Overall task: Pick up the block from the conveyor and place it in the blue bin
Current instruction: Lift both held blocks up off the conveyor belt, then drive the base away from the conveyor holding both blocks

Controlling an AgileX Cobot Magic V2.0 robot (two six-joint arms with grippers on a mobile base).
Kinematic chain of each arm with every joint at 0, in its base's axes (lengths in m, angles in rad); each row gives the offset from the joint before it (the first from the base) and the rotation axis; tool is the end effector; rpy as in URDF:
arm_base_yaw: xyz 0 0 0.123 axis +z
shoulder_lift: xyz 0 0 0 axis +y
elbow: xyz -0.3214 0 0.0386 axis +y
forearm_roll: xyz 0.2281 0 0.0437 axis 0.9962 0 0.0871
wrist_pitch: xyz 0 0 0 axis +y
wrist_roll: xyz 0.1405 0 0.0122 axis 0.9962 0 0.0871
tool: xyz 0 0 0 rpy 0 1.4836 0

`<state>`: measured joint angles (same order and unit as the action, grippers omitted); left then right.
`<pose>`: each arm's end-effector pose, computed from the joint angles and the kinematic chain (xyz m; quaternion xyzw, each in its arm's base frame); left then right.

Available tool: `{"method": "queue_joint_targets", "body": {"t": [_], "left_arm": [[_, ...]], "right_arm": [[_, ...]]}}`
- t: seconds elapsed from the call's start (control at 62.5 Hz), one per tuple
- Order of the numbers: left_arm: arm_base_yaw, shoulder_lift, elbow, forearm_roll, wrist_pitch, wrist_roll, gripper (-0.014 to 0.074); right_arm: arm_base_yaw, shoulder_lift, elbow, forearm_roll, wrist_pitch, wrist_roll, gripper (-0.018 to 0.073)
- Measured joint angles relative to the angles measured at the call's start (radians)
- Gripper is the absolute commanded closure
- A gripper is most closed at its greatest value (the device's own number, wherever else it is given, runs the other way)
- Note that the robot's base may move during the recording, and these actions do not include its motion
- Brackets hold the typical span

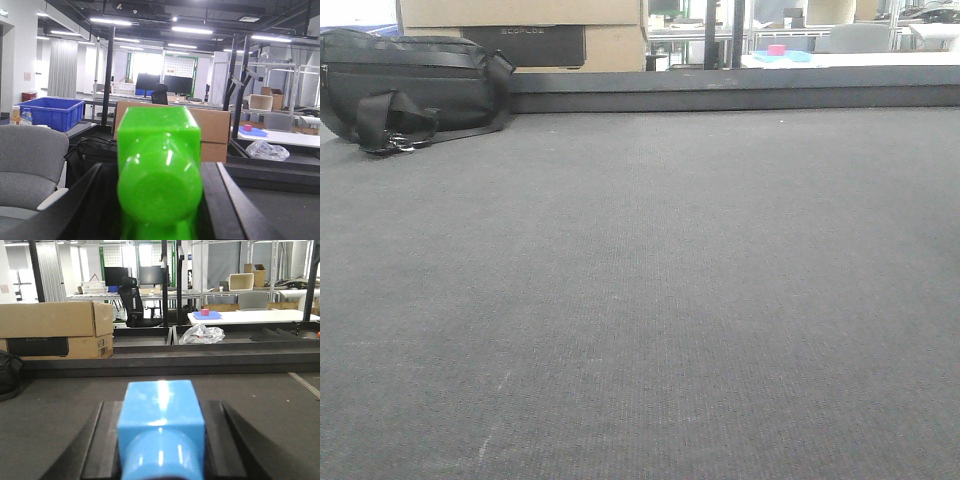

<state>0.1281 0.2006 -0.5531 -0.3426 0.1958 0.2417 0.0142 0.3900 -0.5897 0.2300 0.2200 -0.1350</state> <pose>0.0289 -0.0056 0.3801 -0.0423 0.6102 -0.0068 0.7911 0.0727 0.0081 0.3791 0.0075 0.6810 0.0549 0.7302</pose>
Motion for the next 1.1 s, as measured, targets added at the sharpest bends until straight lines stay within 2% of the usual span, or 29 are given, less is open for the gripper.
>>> {"method": "queue_joint_targets", "body": {"t": [1.104], "left_arm": [[0.0,-0.002,0.0,0.0,0.0,0.0,0.0708]], "right_arm": [[0.0,0.0,0.0,0.0,0.0,-0.002,0.0713]]}}
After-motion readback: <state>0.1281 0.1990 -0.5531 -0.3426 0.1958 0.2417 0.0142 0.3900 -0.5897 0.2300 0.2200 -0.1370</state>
